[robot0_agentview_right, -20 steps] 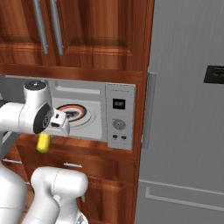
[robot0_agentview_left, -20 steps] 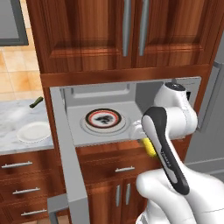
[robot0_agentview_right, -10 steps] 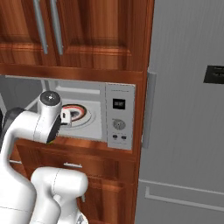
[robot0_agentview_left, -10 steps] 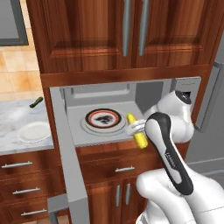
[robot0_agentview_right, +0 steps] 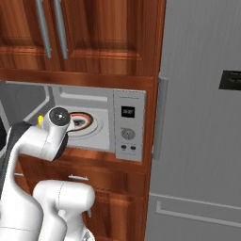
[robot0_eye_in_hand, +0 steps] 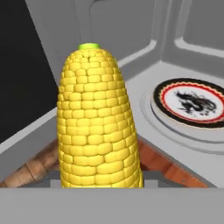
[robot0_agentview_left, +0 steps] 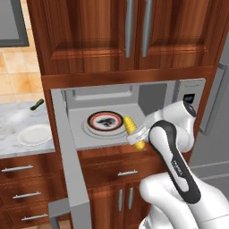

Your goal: Pick the corn from the counter and place it in the microwave.

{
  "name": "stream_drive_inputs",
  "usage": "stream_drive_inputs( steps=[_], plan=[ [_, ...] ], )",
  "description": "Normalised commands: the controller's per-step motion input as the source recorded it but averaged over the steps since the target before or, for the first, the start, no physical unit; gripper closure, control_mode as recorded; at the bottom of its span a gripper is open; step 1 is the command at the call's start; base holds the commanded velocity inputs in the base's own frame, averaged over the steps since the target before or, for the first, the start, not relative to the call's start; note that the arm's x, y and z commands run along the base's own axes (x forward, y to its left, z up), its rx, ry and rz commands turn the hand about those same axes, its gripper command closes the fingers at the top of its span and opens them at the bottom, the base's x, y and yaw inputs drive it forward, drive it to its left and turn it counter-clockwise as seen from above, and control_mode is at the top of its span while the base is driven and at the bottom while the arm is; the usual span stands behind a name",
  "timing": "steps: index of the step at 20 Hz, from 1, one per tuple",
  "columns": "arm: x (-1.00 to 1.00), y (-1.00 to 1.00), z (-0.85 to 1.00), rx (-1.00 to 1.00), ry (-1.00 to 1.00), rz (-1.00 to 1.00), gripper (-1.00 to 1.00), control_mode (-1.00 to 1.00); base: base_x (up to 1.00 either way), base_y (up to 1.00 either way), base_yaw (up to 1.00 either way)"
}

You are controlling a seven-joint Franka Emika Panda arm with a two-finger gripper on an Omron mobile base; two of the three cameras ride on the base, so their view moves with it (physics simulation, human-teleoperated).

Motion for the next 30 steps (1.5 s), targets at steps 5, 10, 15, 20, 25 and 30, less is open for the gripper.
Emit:
stream_drive_inputs(
  steps=[5, 10, 15, 20, 25, 30],
  plan=[
    [0.03, 0.01, 0.15, -0.07, -0.07, 0.19, 1.00, -1.00, 0.00, 0.00, 0.00],
    [0.02, 0.04, 0.09, -0.17, -0.22, 0.17, 1.00, -1.00, 0.00, 0.00, 0.00],
    [0.18, 0.22, 0.07, -0.23, -0.39, 0.02, 1.00, -1.00, 0.00, 0.00, 0.00],
    [0.25, 0.17, 0.00, -0.24, -0.42, 0.00, 1.00, -1.00, 0.00, 0.00, 0.00],
    [0.39, 0.03, 0.00, -0.22, -0.33, 0.00, 1.00, -1.00, 0.00, 0.00, 0.00],
    [0.57, 0.00, -0.09, -0.15, -0.17, 0.00, 1.00, -1.00, 0.00, 0.00, 0.00]
  ],
)
